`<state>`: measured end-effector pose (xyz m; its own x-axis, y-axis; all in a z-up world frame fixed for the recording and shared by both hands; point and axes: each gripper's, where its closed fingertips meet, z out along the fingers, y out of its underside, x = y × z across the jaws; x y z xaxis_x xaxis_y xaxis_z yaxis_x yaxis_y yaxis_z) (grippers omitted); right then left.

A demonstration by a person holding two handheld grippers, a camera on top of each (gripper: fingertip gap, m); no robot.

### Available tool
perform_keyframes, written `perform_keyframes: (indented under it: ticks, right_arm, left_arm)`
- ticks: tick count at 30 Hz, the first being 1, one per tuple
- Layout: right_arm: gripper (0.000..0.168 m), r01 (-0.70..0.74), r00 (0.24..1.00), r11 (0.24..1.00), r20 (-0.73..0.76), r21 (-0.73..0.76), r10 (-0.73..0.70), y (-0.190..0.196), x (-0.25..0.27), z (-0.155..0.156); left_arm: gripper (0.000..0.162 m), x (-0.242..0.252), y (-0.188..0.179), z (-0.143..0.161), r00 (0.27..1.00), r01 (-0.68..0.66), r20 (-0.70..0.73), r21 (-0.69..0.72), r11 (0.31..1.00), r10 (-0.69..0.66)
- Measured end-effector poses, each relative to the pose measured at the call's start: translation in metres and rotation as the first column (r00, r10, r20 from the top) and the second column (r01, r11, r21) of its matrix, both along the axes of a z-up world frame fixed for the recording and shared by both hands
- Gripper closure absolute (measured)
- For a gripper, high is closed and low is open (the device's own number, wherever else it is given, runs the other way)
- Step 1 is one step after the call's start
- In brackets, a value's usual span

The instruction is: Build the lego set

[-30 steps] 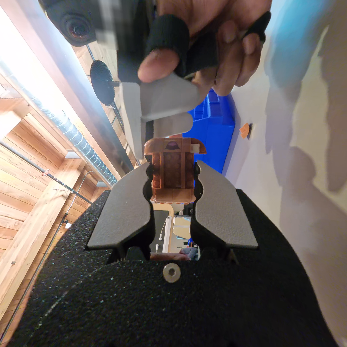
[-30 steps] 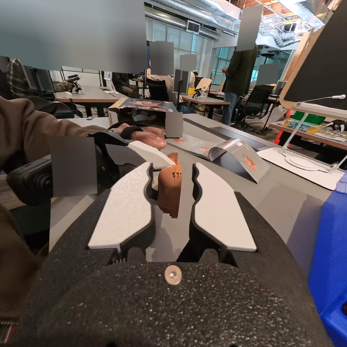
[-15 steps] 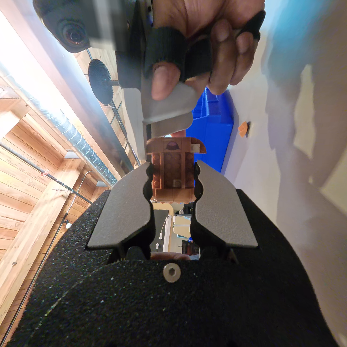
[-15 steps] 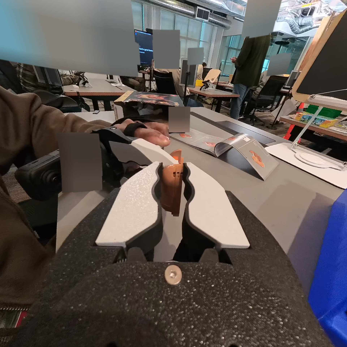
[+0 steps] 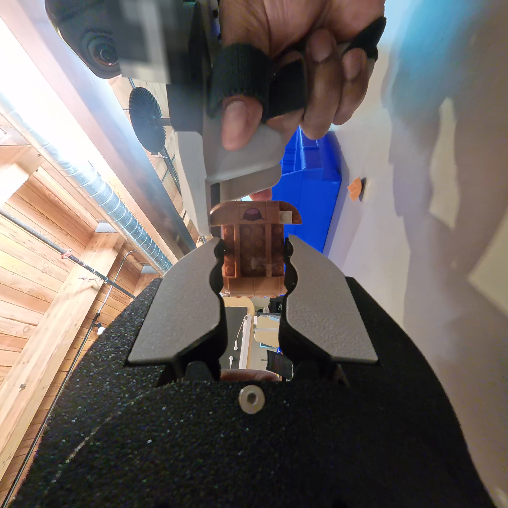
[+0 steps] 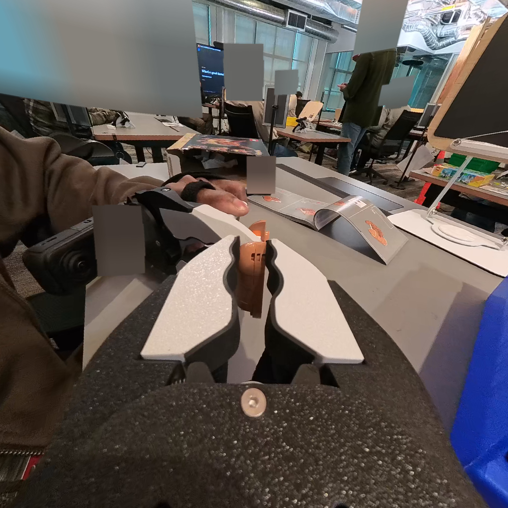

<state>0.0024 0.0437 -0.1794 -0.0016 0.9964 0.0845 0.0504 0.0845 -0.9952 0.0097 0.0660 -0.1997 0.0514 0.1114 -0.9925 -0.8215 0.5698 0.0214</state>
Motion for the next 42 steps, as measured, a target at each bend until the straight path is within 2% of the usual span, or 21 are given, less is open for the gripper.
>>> perform_keyframes:
  ticks: [1, 2, 3, 6, 9, 13, 18, 29, 32, 35, 42]
  right_arm:
    - [0.154, 0.006, 1.0, 1.0, 0.0, 0.002, -0.006, 0.001, 0.001, 0.001]
    - [0.168, 0.009, 1.0, 1.0, -0.027, 0.001, -0.009, 0.003, 0.003, 0.003]
    - [0.168, 0.006, 1.0, 1.0, -0.012, 0.005, -0.006, 0.002, 0.002, 0.001]
    - [0.168, 0.038, 0.999, 0.999, -0.024, 0.011, -0.037, 0.002, 0.0, 0.002]
    - [0.168, 0.077, 0.996, 0.997, -0.053, 0.022, -0.076, 0.009, 0.003, 0.009]
    - [0.16, 0.142, 0.985, 0.99, -0.102, 0.003, -0.14, 0.024, 0.015, 0.016]
    - [0.149, 0.158, 0.983, 0.986, -0.086, -0.052, -0.162, 0.031, 0.023, 0.008]
    - [0.139, 0.155, 0.982, 0.988, 0.102, 0.025, -0.157, 0.027, 0.011, -0.022]
    - [0.135, 0.162, 0.975, 0.983, 0.143, 0.083, -0.172, 0.028, 0.008, -0.03]
    - [0.132, 0.171, 0.967, 0.971, 0.159, 0.169, -0.198, 0.031, 0.008, -0.032]
    - [0.129, 0.189, 0.968, 0.971, 0.14, 0.144, -0.209, 0.038, -0.002, -0.025]
  left_arm:
    - [0.12, 0.001, 0.0, -0.002, 1.0, 0.001, -0.011, -0.005, 1.0, -0.001]
    - [0.119, 0.005, -0.004, -0.006, 0.999, 0.034, -0.033, -0.007, 0.999, -0.034]
    - [0.119, 0.01, -0.008, -0.005, 0.998, 0.058, -0.028, 0.003, 0.998, -0.058]
    - [0.119, 0.014, -0.007, -0.003, 0.999, 0.022, -0.04, 0.028, 0.999, -0.021]
    - [0.119, 0.007, 0.001, -0.015, 0.998, -0.006, -0.07, -0.008, 1.0, 0.005]
    - [0.12, -0.001, 0.009, -0.011, 0.999, -0.036, -0.008, -0.06, 0.998, 0.035]
    - [0.119, -0.007, 0.02, -0.021, 0.996, -0.092, -0.001, -0.164, 0.982, 0.093]
    - [0.119, -0.019, 0.035, -0.027, 0.966, -0.192, 0.092, -0.371, 0.909, 0.241]
    - [0.12, -0.022, 0.037, -0.029, 0.949, -0.191, 0.139, -0.46, 0.867, 0.283]
    - [0.119, -0.025, 0.039, -0.03, 0.911, -0.138, 0.238, -0.594, 0.793, 0.338]
    - [0.12, -0.022, 0.036, -0.024, 0.771, 0.14, 0.469, -0.785, 0.603, 0.431]
